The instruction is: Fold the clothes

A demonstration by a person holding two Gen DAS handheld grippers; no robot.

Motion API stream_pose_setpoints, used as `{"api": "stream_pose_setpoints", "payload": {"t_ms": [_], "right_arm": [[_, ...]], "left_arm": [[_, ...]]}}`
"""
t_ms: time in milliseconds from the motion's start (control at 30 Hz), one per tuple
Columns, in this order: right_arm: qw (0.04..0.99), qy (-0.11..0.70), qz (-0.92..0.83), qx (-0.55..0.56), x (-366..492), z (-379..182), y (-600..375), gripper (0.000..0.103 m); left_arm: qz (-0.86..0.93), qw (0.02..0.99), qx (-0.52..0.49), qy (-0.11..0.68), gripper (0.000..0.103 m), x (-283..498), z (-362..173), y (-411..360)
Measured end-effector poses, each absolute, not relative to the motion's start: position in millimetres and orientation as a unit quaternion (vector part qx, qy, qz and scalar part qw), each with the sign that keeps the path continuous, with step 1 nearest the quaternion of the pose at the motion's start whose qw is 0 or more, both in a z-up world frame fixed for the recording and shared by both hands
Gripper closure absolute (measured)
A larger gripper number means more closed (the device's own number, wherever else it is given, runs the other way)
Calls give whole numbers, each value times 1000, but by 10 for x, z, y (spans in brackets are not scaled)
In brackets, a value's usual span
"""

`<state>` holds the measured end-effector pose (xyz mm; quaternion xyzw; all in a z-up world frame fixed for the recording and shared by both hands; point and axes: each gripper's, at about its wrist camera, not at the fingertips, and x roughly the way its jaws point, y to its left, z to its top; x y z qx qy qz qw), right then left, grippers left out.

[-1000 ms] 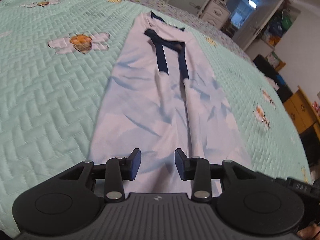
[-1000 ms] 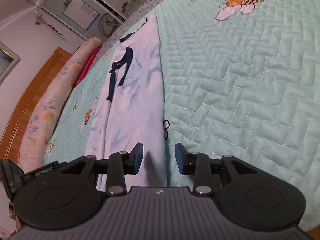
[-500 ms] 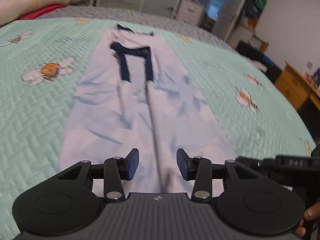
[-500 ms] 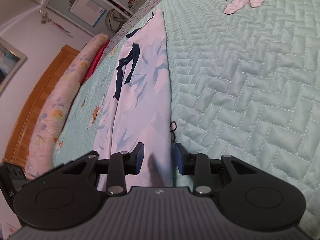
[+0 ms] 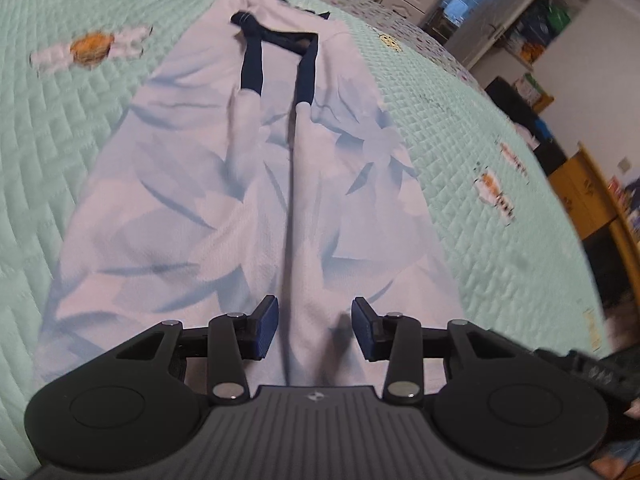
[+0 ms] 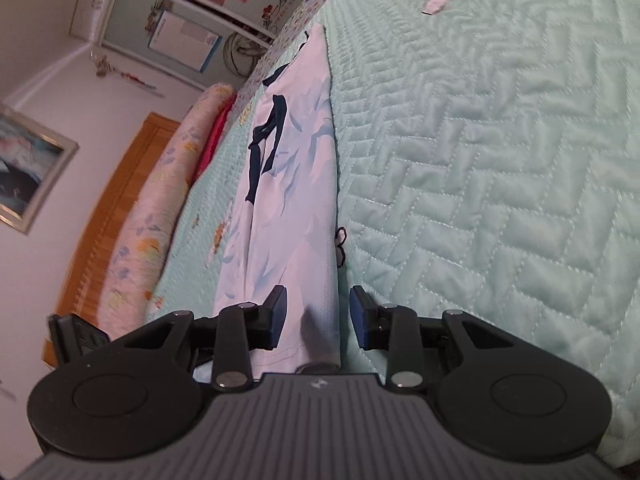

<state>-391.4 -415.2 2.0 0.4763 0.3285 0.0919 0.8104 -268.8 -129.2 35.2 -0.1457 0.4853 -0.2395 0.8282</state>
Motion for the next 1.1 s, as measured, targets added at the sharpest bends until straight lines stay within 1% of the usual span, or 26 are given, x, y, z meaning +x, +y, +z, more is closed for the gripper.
{"api": "stream_pose_setpoints", "payload": {"t_ms": [67,167,300,333,367,433,467,500,733,800,867,900,933,967,1067,1100], "right_arm": [[808,324,93,484,-3921,2,-4163,68],[810,324,96,478,-3895,8,-4130,68],[819,329,102,458,-3816,25,-4044,68],[823,330,99,451,-3802,35,-4027,72],[826,332,96,445,-3793,44,-4020,82],[832,338,84,432,-3802,47,-4030,96],[836,340,75,425,-3819,42,-4040,101],[837,341,70,421,-3835,31,-4054,103],[839,349,68,412,-3852,5,-4070,103],[835,348,62,422,-3865,28,-4088,103],[844,340,62,409,-3865,129,-4037,99],[849,336,62,403,-3865,180,-4011,95],[854,332,62,396,-3865,231,-3985,88],[858,328,62,390,-3865,281,-3959,85],[872,316,62,370,-3865,433,-3882,85],[876,311,62,363,-3865,484,-3856,85]], "left_arm": [[-235,825,-154,491,95,-2692,333,-1297],[-240,821,-167,491,101,-2721,320,-1305],[-245,820,-164,491,101,-2750,335,-1366],[-245,820,-164,490,101,-2750,339,-1372],[-244,821,-161,490,101,-2748,343,-1376],[-242,825,-150,488,101,-2744,346,-1383],[-240,825,-150,489,101,-2743,330,-1377],[-239,824,-153,490,101,-2743,311,-1369],[-232,820,-167,497,99,-2739,285,-1302],[-233,827,-150,490,99,-2783,345,-1309],[-233,837,-129,478,99,-2844,415,-1319],[-231,844,-118,470,99,-2882,454,-1316],[-229,850,-108,461,99,-2921,494,-1312],[-227,857,-98,452,99,-2959,533,-1308],[-226,870,-82,430,98,-3034,632,-1291],[-230,870,-80,429,96,-3030,629,-1302]]}}
